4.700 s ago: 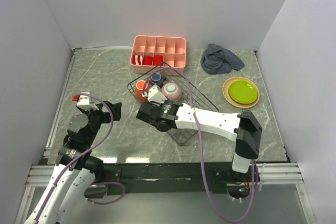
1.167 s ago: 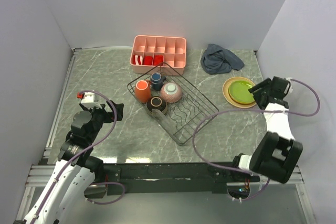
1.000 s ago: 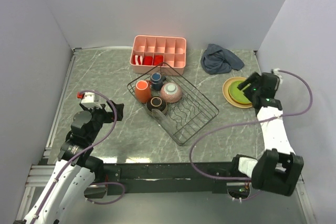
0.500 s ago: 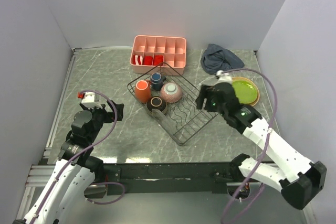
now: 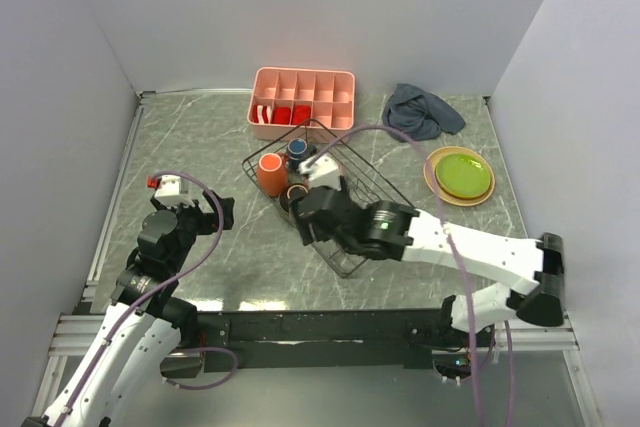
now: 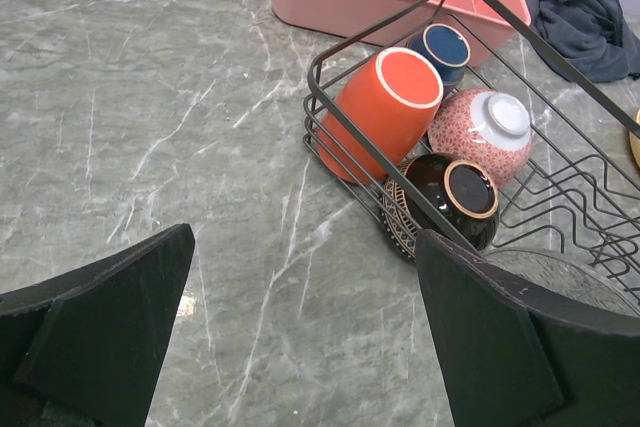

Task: Unload the mixed dishes from the dish rack
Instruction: Pick up the plate from the dish rack.

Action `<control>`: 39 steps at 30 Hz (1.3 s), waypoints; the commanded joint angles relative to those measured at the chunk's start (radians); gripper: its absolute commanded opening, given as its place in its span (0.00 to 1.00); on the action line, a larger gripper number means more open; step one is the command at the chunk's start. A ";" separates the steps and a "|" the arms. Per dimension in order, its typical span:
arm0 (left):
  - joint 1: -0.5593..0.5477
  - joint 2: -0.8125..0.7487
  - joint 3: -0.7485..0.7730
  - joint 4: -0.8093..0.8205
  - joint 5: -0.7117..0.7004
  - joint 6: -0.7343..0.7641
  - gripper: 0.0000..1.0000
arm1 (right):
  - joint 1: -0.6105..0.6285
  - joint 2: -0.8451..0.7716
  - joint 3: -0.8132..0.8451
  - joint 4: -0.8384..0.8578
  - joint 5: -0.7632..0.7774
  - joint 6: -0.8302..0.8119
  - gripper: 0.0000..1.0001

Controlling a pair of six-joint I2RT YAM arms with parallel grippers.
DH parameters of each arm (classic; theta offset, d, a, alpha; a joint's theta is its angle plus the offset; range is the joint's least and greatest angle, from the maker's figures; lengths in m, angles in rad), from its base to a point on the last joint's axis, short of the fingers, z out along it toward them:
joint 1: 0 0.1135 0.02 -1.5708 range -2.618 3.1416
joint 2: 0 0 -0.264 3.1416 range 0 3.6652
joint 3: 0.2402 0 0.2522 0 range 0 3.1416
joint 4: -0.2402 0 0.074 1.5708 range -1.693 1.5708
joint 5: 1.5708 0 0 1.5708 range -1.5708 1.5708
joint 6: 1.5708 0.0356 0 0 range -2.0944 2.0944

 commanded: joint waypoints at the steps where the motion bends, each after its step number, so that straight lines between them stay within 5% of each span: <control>1: -0.007 -0.002 0.043 0.010 -0.022 -0.012 0.99 | 0.098 0.144 0.144 -0.135 0.198 0.006 0.75; 5: -0.010 -0.005 0.043 0.010 -0.025 -0.012 0.99 | 0.141 0.255 0.213 -0.224 0.296 0.016 0.61; 24: -0.015 -0.013 0.038 0.016 -0.023 -0.009 0.99 | 0.154 0.465 0.284 -0.358 0.442 0.034 0.33; 39: -0.015 -0.017 0.037 0.018 -0.029 -0.006 0.99 | 0.160 0.441 0.359 -0.447 0.525 -0.015 0.02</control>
